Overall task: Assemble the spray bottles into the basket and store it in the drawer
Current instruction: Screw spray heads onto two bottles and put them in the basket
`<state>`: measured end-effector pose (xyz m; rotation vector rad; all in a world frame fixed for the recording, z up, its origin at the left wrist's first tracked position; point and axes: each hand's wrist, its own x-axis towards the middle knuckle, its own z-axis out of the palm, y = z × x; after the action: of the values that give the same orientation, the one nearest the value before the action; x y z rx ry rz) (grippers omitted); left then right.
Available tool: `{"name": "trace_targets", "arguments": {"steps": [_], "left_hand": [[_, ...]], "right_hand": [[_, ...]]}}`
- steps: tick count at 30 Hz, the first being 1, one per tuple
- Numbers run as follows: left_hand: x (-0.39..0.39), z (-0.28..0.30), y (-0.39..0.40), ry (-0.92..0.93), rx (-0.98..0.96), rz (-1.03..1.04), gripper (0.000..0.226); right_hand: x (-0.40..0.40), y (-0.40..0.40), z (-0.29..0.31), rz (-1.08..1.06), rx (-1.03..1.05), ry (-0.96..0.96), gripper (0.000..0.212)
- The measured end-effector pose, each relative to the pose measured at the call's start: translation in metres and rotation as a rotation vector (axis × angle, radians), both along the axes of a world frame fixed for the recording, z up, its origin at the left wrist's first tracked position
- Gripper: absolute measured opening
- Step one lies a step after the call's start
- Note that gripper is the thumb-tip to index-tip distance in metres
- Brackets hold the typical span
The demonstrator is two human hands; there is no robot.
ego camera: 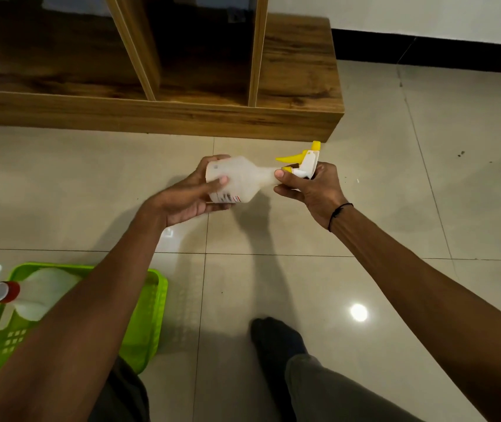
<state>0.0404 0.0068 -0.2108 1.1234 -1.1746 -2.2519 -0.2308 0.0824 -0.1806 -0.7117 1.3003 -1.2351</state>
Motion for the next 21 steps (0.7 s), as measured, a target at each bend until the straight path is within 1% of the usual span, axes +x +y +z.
{"name": "trace_targets", "arguments": {"steps": [2,3,4,5,6,7,8,9,11,12,13,14,17,18,21], "left_hand": [[0.006,-0.002,-0.001,0.096,-0.079,-0.047,0.077],[0.007,-0.001,-0.002,0.141,-0.078,-0.032,0.079],[0.007,0.0,-0.002,0.165,-0.036,0.003,0.076],[0.005,0.001,-0.002,0.151,0.028,0.029,0.073],[0.004,0.003,-0.003,0.082,0.076,0.036,0.077],[0.003,0.005,-0.003,-0.017,0.083,0.01,0.083],[0.002,0.006,-0.003,-0.112,0.051,-0.023,0.085],[0.002,0.003,-0.003,-0.168,0.004,-0.041,0.079],[0.006,-0.004,-0.003,-0.159,-0.073,-0.057,0.062],[0.009,-0.006,-0.003,-0.127,-0.112,-0.073,0.062],[0.011,-0.006,-0.004,-0.115,-0.181,-0.097,0.069],[0.012,-0.005,-0.005,-0.147,-0.29,-0.121,0.077],[0.004,-0.001,-0.001,-0.342,-0.665,-0.094,0.092],[0.001,-0.001,0.001,-0.384,-0.741,-0.059,0.096],[-0.005,-0.006,0.014,-0.479,-0.864,0.018,0.101]], "right_hand": [[-0.002,0.001,-0.001,-0.012,0.015,0.002,0.036],[-0.002,0.001,-0.002,-0.02,0.007,0.002,0.037],[0.0,0.001,-0.002,-0.021,-0.01,0.005,0.037],[0.002,0.0,-0.002,-0.013,-0.03,0.012,0.037],[0.004,0.0,-0.001,0.002,-0.048,0.022,0.036],[0.005,0.0,0.0,0.02,-0.064,0.039,0.035],[0.005,0.0,0.001,0.04,-0.076,0.059,0.033],[0.005,0.0,0.002,0.055,-0.082,0.076,0.03],[0.001,0.0,0.004,0.072,-0.078,0.078,0.025],[-0.001,0.001,0.004,0.077,-0.07,0.071,0.024],[-0.002,0.002,0.004,0.08,-0.057,0.067,0.023],[-0.002,0.002,0.003,0.077,-0.042,0.066,0.023],[0.003,0.003,0.003,0.066,-0.012,0.086,0.022],[0.004,0.002,0.004,0.074,-0.009,0.098,0.02],[0.004,0.0,0.01,0.117,-0.009,0.144,0.018]]}}
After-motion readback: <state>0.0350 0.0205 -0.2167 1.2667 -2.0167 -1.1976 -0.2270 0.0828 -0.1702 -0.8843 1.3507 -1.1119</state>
